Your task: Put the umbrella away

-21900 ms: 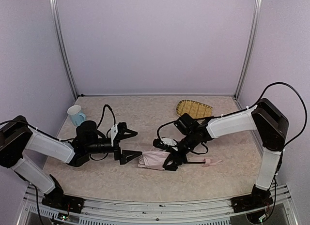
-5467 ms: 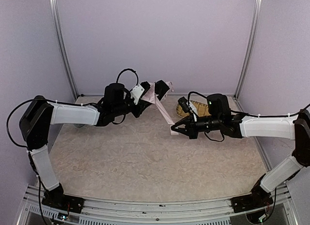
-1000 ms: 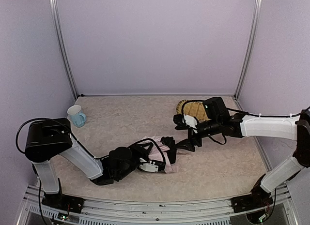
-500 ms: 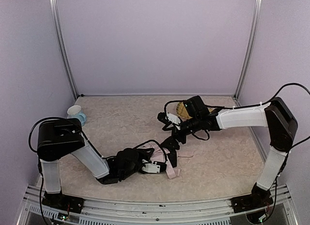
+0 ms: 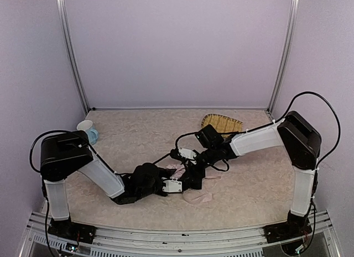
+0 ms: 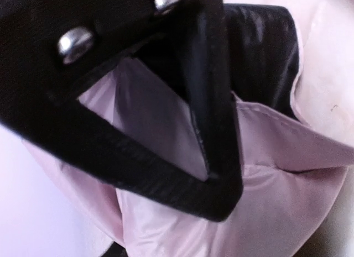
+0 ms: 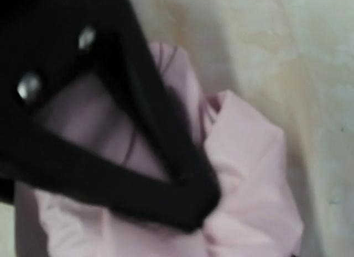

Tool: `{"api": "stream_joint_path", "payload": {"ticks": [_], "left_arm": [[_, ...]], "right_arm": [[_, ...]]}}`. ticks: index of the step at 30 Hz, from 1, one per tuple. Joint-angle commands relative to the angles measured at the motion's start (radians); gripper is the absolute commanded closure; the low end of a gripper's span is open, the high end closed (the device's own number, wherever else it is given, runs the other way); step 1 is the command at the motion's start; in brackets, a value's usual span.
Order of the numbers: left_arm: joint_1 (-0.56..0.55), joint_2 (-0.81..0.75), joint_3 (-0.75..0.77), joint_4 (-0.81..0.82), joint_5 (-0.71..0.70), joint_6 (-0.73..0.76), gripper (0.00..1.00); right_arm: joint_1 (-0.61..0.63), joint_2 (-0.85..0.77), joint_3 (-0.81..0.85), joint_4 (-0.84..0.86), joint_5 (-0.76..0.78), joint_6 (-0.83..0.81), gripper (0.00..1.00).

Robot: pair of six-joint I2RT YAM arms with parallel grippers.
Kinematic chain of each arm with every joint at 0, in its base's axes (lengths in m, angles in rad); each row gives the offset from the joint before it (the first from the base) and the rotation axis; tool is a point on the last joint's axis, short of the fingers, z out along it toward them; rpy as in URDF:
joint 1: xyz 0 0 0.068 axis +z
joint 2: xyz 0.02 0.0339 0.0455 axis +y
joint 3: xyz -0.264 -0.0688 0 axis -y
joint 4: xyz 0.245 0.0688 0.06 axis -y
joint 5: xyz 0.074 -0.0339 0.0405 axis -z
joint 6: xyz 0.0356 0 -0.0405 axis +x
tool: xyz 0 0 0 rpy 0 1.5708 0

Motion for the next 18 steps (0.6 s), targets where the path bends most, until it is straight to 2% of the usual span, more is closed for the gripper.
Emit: {"api": "stream_joint_path", "payload": {"ticks": [1,2,3,7,8,9,12,15,17,18], "left_arm": [[0.052,-0.085,0.066,-0.311,0.211,-0.186,0.53],[0.067,-0.103,0.072,-0.348,0.252,-0.215,0.46],[0.083,-0.121,0.073,-0.378,0.288,-0.238,0.43],[0.130,-0.211,0.064,-0.473,0.417,-0.302,0.36],[0.140,-0.252,0.059,-0.491,0.476,-0.318,0.15],[0.152,-0.286,0.051,-0.505,0.526,-0.330,0.03],[0.203,-0.386,0.012,-0.474,0.717,-0.364,0.01],[0.269,-0.459,-0.049,-0.307,0.845,-0.460,0.02],[0.294,-0.450,-0.062,-0.206,0.836,-0.516,0.02],[0.295,-0.421,-0.037,-0.219,0.805,-0.516,0.06]], "right_arm": [[0.008,0.076,0.013,-0.092,0.110,-0.009,0.29],[0.008,0.082,0.016,-0.100,0.110,-0.012,0.31],[0.007,0.086,0.016,-0.103,0.109,-0.013,0.34],[-0.005,0.085,0.009,-0.098,0.083,-0.008,0.40],[-0.008,0.083,0.005,-0.094,0.075,-0.008,0.42],[-0.010,0.080,0.000,-0.087,0.072,-0.010,0.43],[-0.010,0.072,-0.010,-0.077,0.066,-0.016,0.44],[-0.011,0.063,-0.028,-0.060,0.050,-0.028,0.46],[-0.010,0.054,-0.037,-0.045,0.034,-0.037,0.46],[-0.011,0.049,-0.045,-0.032,0.030,-0.041,0.47]]}}
